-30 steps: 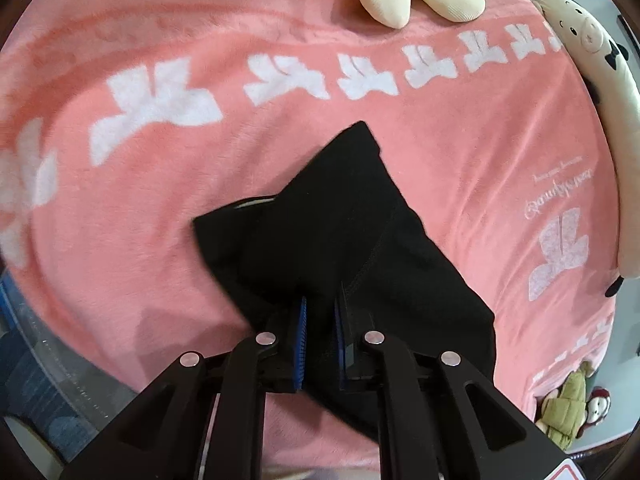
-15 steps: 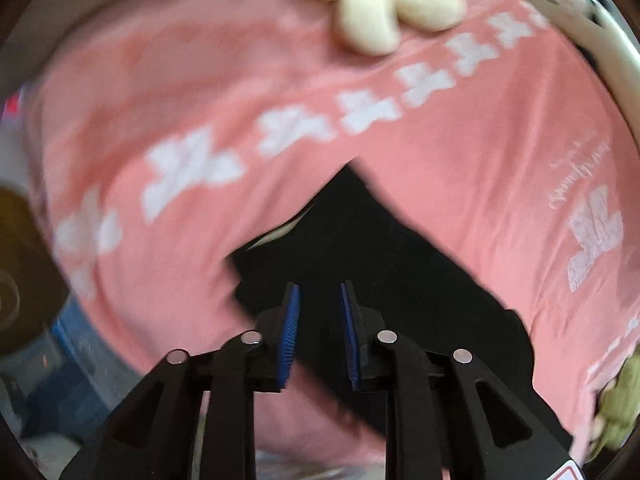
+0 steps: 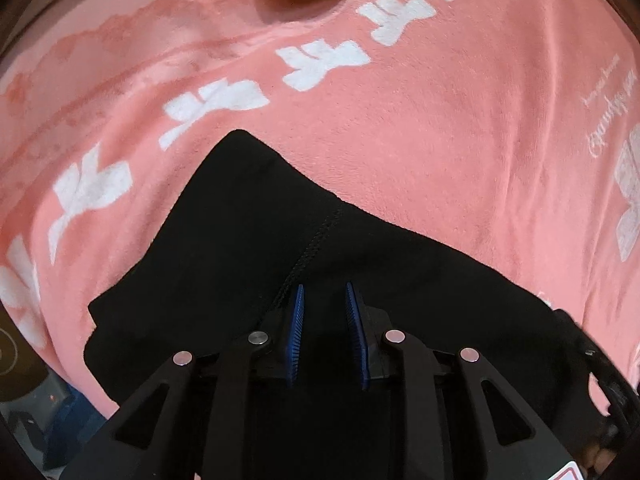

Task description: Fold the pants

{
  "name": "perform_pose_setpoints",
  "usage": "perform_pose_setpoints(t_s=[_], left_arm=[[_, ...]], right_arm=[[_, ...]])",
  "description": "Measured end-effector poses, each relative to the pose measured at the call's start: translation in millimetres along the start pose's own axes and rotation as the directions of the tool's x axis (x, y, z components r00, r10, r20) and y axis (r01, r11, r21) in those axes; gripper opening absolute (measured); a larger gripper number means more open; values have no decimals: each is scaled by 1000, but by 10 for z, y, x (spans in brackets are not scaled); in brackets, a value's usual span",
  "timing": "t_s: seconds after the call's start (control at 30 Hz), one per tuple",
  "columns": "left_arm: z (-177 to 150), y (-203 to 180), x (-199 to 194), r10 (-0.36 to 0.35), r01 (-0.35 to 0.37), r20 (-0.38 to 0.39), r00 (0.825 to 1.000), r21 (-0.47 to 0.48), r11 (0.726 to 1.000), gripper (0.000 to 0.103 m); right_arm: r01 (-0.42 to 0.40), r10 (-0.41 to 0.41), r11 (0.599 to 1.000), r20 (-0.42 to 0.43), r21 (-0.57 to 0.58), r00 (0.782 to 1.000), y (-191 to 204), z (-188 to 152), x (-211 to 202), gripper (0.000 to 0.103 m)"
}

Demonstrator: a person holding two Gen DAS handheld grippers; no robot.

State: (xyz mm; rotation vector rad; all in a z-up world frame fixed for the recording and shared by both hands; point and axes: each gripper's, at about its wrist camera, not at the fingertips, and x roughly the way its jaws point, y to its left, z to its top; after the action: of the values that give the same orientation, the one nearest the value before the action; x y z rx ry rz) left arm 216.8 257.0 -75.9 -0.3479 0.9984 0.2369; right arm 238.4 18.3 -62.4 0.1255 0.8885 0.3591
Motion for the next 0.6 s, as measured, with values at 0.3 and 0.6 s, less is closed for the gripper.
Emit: perform_pose_setpoints(t_s=[0.3,0.6], left_arm=[[-249,-308,-506,7,-11,27,1000,143,990,33],[-891,-1134,-797,17,-26,26,1000,376,926,38]], right_arm=[[63,-68,995,58,80,996,-510,-522,-872,5],[460,-475,802,-61,382,878,-2144,-2095,-2208,0]])
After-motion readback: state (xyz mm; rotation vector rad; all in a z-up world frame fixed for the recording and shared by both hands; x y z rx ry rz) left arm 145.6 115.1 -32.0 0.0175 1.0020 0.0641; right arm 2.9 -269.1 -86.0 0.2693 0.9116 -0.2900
